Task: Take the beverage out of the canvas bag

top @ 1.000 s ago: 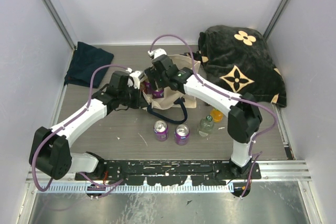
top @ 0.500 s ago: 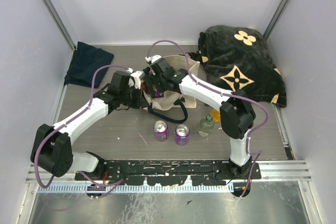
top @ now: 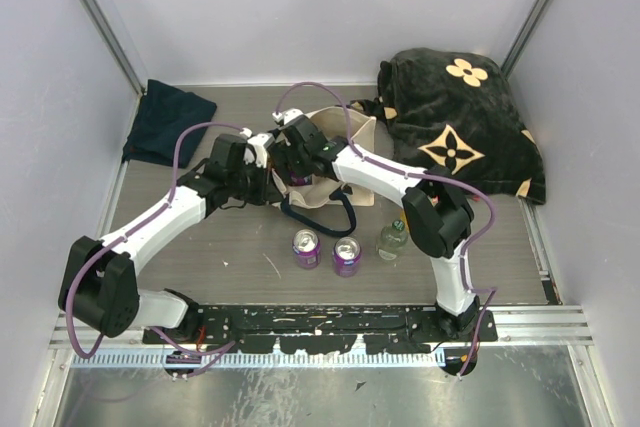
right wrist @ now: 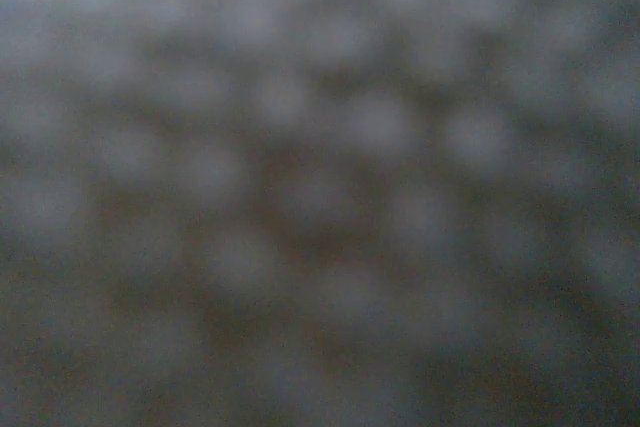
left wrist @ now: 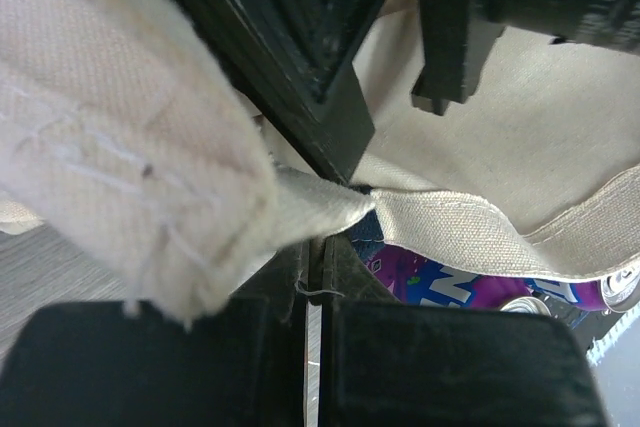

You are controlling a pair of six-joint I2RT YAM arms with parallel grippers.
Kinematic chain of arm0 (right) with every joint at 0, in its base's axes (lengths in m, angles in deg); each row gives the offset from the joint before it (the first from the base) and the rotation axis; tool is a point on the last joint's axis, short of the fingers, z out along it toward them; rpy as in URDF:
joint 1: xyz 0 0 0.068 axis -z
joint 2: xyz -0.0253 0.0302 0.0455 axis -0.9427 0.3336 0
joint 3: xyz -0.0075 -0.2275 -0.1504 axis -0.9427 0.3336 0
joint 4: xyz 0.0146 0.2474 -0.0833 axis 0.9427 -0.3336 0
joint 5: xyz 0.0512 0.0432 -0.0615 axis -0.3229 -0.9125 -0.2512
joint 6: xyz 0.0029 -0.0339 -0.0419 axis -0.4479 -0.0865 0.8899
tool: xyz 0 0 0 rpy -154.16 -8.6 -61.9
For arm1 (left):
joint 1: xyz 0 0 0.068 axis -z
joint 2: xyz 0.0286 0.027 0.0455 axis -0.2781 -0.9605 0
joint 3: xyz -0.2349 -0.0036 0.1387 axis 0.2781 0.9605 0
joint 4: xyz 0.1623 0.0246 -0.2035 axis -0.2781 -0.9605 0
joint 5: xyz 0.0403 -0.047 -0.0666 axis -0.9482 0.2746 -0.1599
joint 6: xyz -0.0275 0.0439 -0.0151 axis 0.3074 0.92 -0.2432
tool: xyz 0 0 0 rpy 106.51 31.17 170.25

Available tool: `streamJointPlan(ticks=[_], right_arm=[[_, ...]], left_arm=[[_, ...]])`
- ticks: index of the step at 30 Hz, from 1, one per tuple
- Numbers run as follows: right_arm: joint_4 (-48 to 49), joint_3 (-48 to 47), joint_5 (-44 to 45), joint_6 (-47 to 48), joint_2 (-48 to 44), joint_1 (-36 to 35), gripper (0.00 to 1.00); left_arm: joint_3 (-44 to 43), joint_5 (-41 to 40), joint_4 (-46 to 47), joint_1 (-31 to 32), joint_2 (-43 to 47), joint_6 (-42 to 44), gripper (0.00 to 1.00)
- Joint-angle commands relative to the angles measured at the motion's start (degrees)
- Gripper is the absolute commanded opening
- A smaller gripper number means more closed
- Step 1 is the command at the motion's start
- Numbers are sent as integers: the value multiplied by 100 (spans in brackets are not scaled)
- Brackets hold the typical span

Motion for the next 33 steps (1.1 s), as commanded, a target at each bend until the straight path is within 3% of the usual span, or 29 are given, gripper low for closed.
streamJointPlan(ticks=[1,3,5,6,19,26,33], right_arm=[[171,113,-14,-157,345,16,81],[178,164,-23,-175,392,24,53],[150,206,27,-212,348,22,10],[123,216,76,-210,306,22,2],[77,-722,897,329,-1465,16,1],[-42,-647,971,277,-2632,-49,1],[-355,-6,1424,451,-3532,-1172,1]], left_arm=[[83,-314,-643,-31,-153,39,1],[59,-314,-668,-29,-158,47,1],[51,-337,-668,-23,-161,60,1],[45,-341,-666,-30,-174,64,1],[-168,-333,-330,-30,-526,9,1],[-493,-429,-244,-82,-910,104,1],[-789,-367,-154,-298,-1198,63,1]])
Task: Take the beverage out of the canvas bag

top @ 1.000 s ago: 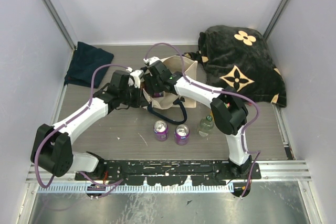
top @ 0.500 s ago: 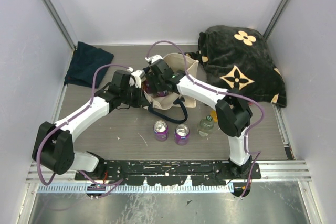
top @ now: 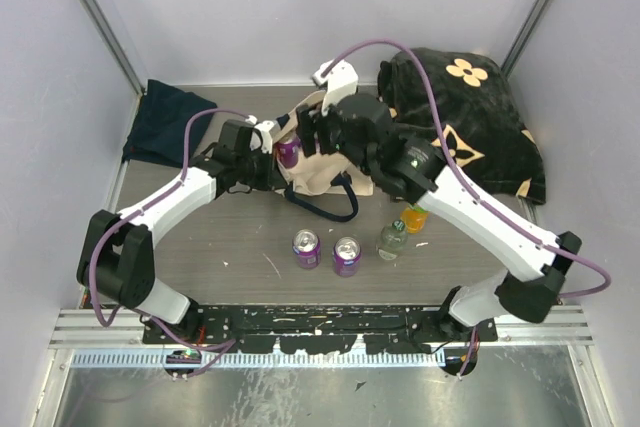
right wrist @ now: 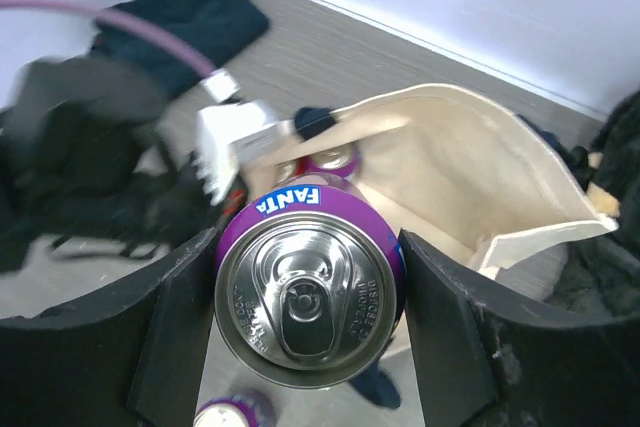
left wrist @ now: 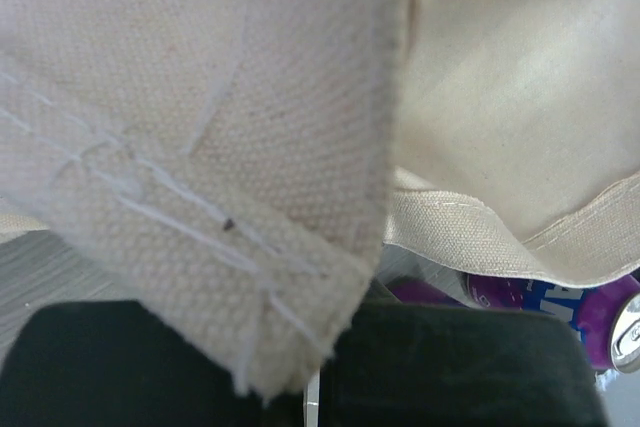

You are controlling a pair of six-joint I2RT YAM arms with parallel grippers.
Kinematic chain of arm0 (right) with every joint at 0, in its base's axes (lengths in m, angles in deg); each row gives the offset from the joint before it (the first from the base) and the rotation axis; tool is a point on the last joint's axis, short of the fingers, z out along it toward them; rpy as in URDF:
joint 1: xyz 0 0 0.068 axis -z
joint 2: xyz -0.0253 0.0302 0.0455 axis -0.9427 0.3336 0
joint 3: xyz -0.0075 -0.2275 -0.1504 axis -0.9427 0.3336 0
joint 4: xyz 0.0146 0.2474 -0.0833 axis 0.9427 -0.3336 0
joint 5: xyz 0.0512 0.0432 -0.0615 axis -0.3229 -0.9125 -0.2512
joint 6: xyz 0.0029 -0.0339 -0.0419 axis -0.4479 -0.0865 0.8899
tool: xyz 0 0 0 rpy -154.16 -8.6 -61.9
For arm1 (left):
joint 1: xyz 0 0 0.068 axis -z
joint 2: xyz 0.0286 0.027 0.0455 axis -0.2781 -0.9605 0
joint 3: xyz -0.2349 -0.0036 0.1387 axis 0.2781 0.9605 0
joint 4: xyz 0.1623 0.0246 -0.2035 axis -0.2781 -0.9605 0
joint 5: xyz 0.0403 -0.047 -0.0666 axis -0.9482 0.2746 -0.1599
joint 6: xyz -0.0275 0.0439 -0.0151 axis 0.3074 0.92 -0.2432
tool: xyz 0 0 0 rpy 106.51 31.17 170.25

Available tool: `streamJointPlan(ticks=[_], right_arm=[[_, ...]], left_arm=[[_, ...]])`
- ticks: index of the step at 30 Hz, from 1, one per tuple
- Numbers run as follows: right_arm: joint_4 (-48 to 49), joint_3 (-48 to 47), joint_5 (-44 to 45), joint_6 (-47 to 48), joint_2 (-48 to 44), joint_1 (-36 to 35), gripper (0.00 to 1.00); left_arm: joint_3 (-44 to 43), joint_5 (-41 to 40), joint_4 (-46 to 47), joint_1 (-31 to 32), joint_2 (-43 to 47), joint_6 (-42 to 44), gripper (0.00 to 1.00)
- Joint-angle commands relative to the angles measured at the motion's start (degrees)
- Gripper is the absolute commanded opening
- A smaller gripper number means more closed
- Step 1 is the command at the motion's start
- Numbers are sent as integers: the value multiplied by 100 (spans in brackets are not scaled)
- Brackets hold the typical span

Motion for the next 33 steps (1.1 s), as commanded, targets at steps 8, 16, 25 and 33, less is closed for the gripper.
streamJointPlan(ticks=[8,16,25,33], right_arm=[[523,978,69,-299,-472,-1461,1],[1353,1583,-607,-159,59,-1475,1],[1613,1742,-765,-128,792,-1405,0],[2112,2446,-1062,-377,1117,-1256,1]], left_arm=[[-340,177,-108,-564,-644,-185,1],[-456,572,-173,-700,-546,-284,1],[-280,735,-39,-698,-526,-433,1],[-175,761,42,-700,-495,-481,1]])
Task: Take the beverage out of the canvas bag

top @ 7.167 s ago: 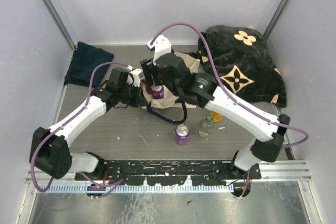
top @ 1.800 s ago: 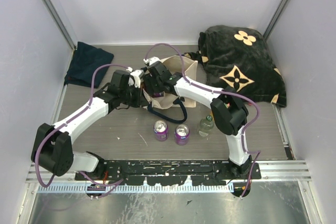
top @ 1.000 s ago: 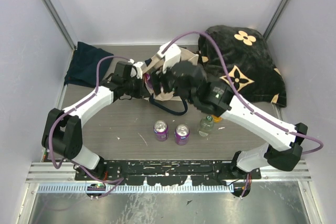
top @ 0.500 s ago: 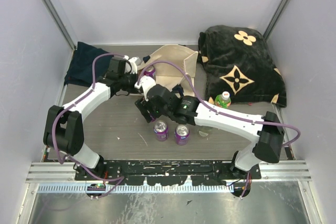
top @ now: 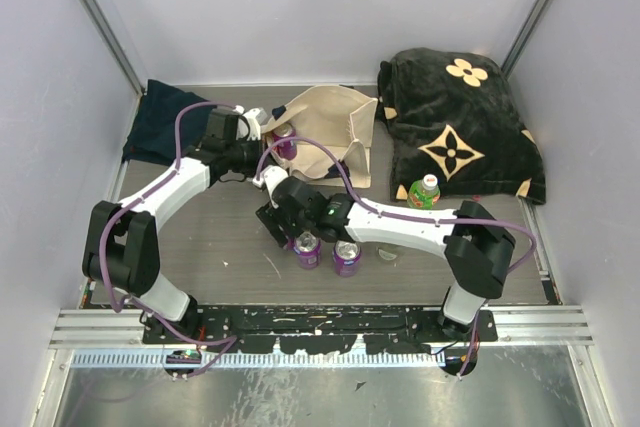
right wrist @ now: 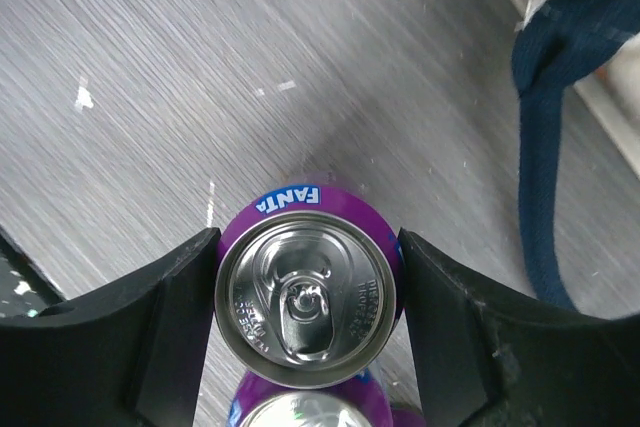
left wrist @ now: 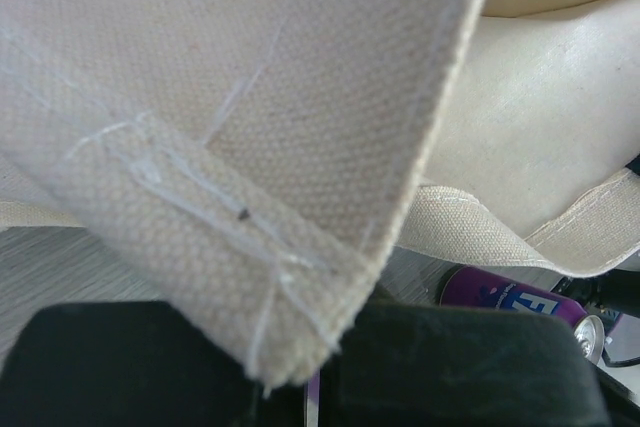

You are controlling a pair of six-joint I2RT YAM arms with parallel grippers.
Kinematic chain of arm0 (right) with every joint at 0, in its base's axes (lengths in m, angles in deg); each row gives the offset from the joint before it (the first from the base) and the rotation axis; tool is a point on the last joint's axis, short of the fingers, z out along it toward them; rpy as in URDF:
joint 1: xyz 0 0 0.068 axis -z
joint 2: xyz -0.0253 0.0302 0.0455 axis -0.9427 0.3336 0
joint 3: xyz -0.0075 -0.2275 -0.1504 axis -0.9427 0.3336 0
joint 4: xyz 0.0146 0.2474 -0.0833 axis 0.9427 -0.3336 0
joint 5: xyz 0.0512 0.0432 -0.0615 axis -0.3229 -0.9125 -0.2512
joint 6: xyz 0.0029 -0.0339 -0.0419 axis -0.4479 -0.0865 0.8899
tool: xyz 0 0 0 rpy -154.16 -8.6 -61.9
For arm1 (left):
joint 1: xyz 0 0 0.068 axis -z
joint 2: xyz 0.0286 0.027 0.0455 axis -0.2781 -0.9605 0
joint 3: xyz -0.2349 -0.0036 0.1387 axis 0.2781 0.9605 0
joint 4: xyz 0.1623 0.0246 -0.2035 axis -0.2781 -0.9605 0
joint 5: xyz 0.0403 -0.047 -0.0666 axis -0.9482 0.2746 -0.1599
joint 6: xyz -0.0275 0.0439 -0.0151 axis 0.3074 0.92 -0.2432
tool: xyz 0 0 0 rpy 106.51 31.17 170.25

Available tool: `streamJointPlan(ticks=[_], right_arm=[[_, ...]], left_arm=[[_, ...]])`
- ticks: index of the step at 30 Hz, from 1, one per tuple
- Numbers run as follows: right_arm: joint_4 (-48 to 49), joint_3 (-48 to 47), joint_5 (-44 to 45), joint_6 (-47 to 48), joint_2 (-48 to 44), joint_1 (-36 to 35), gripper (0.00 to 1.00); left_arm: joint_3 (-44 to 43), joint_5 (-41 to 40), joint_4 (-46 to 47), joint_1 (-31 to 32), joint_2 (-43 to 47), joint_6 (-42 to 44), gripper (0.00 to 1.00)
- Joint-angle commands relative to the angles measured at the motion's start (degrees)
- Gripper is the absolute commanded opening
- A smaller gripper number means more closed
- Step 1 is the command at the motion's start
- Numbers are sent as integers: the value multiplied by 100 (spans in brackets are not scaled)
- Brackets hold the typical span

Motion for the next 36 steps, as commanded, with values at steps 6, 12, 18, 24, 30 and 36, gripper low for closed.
streamJointPlan(ticks=[6,12,18,24,30,36], right_arm=[[1067,77,87,-107,274,69,7],[836,-7,204,-106,412,69,91],[615,-181,592,71,-115,69,100],[368,-813,1388,498,-909,138,100],[21,-1604,1151,165,-981,1010,88],[78,-1894,731,54,-409,1493,77]], left_arm=[[235,-32,-234,-29,-54,-141,1],[254,-54,-253,-26,-27,-123,1],[247,-68,-279,-33,-43,-96,1],[277,-89,-363,-26,-12,-44,1],[386,-143,-555,-33,155,24,0],[486,-348,-797,-33,443,79,0]])
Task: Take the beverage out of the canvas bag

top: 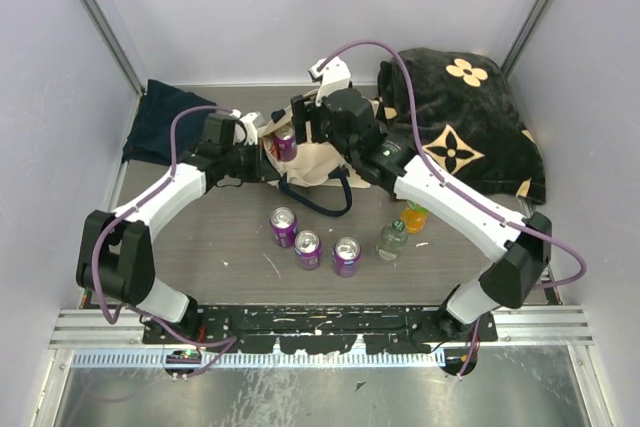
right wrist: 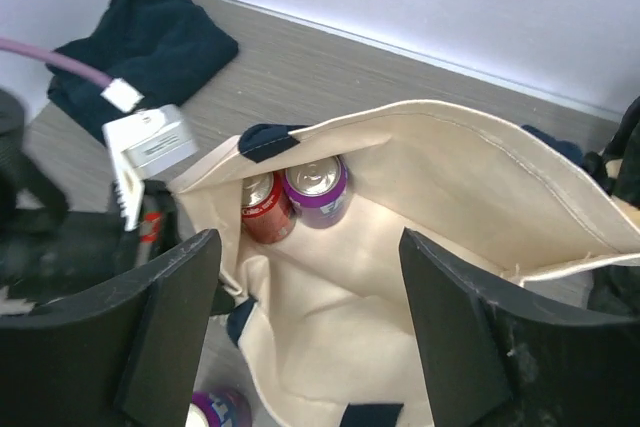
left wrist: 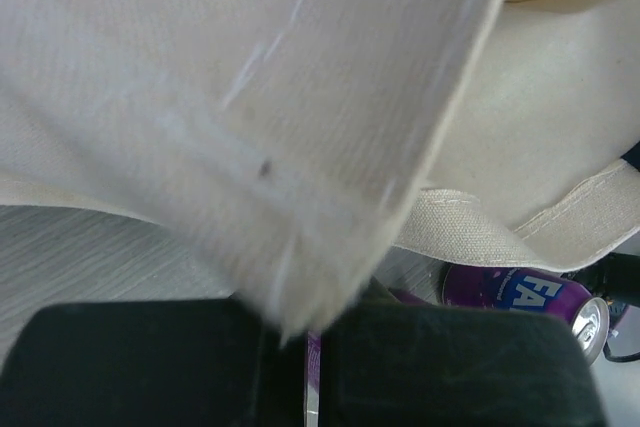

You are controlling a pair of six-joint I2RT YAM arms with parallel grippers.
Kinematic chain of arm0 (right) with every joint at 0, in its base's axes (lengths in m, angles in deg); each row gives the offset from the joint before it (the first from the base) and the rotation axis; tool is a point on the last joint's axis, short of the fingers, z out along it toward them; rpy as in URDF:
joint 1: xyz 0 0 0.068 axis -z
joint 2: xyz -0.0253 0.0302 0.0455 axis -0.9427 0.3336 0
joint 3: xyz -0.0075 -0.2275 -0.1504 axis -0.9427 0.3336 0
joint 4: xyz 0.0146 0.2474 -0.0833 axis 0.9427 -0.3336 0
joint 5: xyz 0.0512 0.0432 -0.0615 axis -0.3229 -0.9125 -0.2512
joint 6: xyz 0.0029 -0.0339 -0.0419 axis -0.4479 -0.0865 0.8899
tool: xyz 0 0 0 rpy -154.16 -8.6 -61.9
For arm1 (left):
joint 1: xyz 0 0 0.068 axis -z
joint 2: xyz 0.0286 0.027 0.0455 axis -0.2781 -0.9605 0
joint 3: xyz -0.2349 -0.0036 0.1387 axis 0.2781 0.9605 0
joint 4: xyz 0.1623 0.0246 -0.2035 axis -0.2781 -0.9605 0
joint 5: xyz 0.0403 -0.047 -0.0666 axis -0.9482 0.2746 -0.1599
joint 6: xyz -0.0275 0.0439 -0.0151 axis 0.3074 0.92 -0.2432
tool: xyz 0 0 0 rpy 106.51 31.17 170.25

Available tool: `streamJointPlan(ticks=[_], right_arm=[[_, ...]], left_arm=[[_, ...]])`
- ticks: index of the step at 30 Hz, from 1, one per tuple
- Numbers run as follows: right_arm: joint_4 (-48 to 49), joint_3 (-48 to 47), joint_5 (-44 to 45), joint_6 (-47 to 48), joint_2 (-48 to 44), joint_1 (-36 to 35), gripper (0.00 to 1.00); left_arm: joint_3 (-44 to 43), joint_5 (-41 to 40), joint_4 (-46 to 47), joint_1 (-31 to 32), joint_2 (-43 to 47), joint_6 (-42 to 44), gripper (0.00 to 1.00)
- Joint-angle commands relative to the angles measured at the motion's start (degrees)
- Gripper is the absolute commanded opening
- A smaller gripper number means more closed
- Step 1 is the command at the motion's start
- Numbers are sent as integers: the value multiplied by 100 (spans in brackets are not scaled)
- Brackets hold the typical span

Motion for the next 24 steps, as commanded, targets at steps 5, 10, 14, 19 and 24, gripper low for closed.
streamJointPlan(ticks=[5,10,14,19,24], right_arm=[[8,-530,-680,-177,1234,273,72],[-14,-896,-1241,-328,1929,413,73],[17,-1091,-1412,-451,2336,512,84],[160,-1172,-1298,-543,2608,554,96],[200,-1392,-1158,-698,2881,635,99]], left_arm=[[231,-477,-936,-31,445,67,0],[248,-617,-1085,-30,644,81,0],[257,-756,-1199,-31,749,117,0],[264,-930,-1392,-26,805,213,0],[286,-1149,-1500,-37,891,224,0]])
